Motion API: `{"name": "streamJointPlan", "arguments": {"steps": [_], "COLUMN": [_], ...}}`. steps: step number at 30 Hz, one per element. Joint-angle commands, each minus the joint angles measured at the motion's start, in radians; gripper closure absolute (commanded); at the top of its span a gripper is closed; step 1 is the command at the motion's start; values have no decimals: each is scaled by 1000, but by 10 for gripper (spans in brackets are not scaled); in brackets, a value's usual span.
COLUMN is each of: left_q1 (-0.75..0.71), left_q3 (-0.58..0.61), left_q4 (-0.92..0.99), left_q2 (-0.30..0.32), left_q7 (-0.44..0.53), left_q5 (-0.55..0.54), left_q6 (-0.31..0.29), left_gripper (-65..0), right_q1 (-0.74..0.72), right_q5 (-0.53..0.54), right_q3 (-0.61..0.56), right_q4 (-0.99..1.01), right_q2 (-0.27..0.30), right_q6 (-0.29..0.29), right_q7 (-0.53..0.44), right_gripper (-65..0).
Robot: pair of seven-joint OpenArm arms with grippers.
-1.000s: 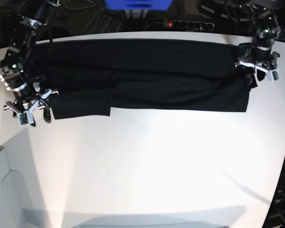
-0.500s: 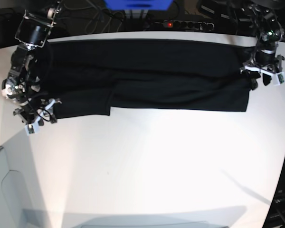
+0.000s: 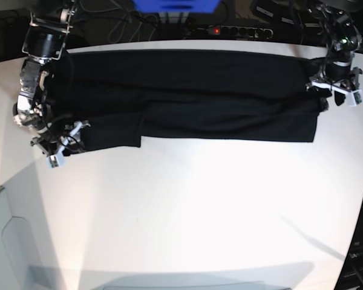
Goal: Fold the T-shirt properly
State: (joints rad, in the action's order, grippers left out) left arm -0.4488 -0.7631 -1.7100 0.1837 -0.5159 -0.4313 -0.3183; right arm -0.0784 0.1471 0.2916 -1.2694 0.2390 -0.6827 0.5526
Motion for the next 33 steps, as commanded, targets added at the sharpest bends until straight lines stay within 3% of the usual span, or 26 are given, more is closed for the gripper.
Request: {"name": "streamJointPlan", "arguments": {"steps": [1,4,8,16,23,27,33], "left_q1": [-2,-2,11,34,81,114,160], "left_q3": [-9,-48,-60,-59,-59,-57,-51], "left_q4": [-12,-11,-9,-8,-8,-8,-5], "left_q2": [18,12,15,20,21,26,47], "left_q7": [29,26,26,26,24,24,24], "left_q5": [-7,-7,-7,-7,-5,-1,-4], "left_q6": [-2,-2,-2,-2,-2,-2,-2], "left_gripper": [-325,-325,-325,-325,-325,-326,-327], "right_q1": [-8,-8,-1,162,342,434,539], "right_q5": [-8,-8,-8,-7,-5,-2,-2], "right_q3": [1,1,8,41,217,281,343], "right_q4": [0,-11,-86,-439,-720,-757,-757], "right_q2": [15,15,15,6,-88,-122,-224], "right_q6": [-15,-15,-15,-15,-15,-15,-15], "right_q7": [24,24,27,28,25,24,22], "right_gripper": [-330,-262,-9,0,0,0,0]}}
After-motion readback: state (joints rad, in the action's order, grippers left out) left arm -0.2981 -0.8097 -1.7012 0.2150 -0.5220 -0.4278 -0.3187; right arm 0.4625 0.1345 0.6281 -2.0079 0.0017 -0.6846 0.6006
